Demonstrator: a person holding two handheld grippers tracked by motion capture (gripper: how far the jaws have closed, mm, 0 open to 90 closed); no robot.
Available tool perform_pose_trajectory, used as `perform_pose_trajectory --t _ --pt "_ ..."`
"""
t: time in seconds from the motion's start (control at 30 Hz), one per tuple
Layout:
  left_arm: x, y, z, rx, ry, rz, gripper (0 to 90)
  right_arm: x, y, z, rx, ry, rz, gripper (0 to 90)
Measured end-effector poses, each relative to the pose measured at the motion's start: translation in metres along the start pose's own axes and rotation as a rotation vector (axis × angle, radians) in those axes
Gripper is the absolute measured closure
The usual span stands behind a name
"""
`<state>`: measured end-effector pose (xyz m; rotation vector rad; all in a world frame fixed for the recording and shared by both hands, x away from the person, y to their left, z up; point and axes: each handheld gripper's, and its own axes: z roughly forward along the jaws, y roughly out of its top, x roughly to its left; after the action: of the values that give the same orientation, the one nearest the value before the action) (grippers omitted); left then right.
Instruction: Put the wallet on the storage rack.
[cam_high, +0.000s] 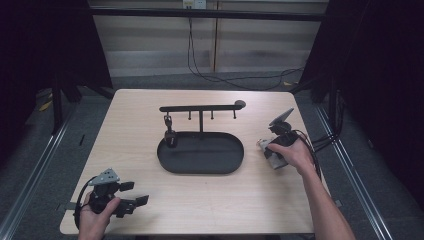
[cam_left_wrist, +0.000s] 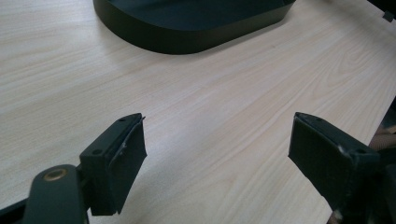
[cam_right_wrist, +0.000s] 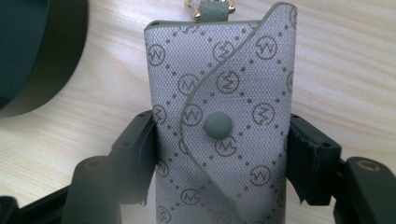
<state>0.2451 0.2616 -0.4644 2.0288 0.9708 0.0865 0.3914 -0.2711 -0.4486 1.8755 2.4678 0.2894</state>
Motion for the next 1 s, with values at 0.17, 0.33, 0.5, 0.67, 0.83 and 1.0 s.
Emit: perform_pose_trajectory --t 0.17,0.33,0.5,0.67,0.83,1.0 --pt "0.000 0.000 0.000 -0.001 0.003 -0.005 18.5 -0.002 -0.001 -0.004 -0.011 0.006 0.003 34.0" --pt "0.000 -0.001 0.000 -0.006 -0.002 0.002 18.5 0.001 -0.002 -0.005 -0.014 -0.001 0.000 34.0" --pt "-0.001 0.000 -0.001 -0.013 -0.003 0.000 18.5 0.005 -0.002 -0.011 -0.021 -0.007 -0.012 34.0" --pt "0.000 -0.001 -0.002 -0.012 -0.004 0.001 18.5 0.007 0.002 -0.021 -0.044 -0.005 -0.015 33.9" --pt "0.000 -0.001 -0.002 -0.016 0.000 -0.004 18.5 0.008 0.000 -0.026 -0.054 0.009 -0.014 33.9" --pt "0.002 -0.001 -0.002 -0.007 0.012 -0.007 18.5 0.010 -0.001 -0.033 -0.064 0.024 -0.028 33.9"
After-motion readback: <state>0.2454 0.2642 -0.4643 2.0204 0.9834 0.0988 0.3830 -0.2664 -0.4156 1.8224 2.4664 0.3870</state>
